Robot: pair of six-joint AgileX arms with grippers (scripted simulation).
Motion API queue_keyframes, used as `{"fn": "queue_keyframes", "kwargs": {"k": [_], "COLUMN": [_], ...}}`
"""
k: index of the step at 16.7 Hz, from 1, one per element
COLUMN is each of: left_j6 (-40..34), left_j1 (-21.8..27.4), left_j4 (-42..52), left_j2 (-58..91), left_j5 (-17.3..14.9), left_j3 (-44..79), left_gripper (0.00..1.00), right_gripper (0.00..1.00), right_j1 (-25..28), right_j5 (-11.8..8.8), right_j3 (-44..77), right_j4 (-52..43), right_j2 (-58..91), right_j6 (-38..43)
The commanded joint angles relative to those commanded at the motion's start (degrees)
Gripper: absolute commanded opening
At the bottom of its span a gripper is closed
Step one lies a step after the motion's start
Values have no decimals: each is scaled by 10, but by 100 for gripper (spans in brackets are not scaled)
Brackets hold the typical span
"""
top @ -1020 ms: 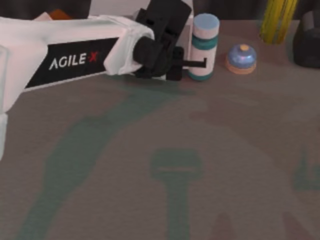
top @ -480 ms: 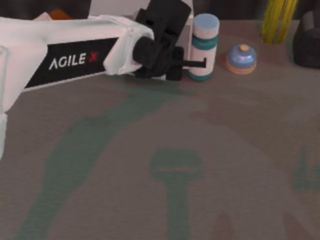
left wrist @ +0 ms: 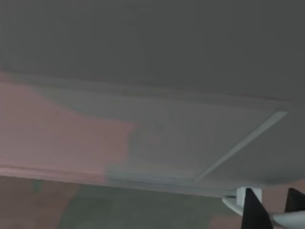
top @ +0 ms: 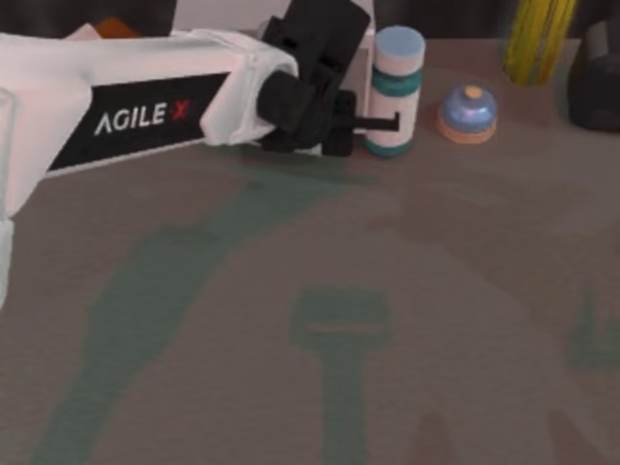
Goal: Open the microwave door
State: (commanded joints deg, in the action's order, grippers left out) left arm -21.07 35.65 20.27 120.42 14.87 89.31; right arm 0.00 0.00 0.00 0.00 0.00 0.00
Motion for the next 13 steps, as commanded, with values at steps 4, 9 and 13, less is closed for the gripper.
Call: {"fn": "queue_keyframes", "kwargs": {"k": [4,9,13], "left_j6": [16,33,33], "left_j1": [-5,-11,-11], "left_j4": [-10,-21,-21], "left_j2": [-12,-24,-24], "left_j5": [-9,-20,-20], "left_j3": [-19,-39,-39], "left_gripper": [0,0,0], "right_gripper": [100,100,100], "right_j1": [0,0,0], "right_j5": [0,0,0], "right_j3": [0,0,0], "right_j4": [0,0,0], "right_j2": [0,0,0], "right_j6": [0,0,0]}}
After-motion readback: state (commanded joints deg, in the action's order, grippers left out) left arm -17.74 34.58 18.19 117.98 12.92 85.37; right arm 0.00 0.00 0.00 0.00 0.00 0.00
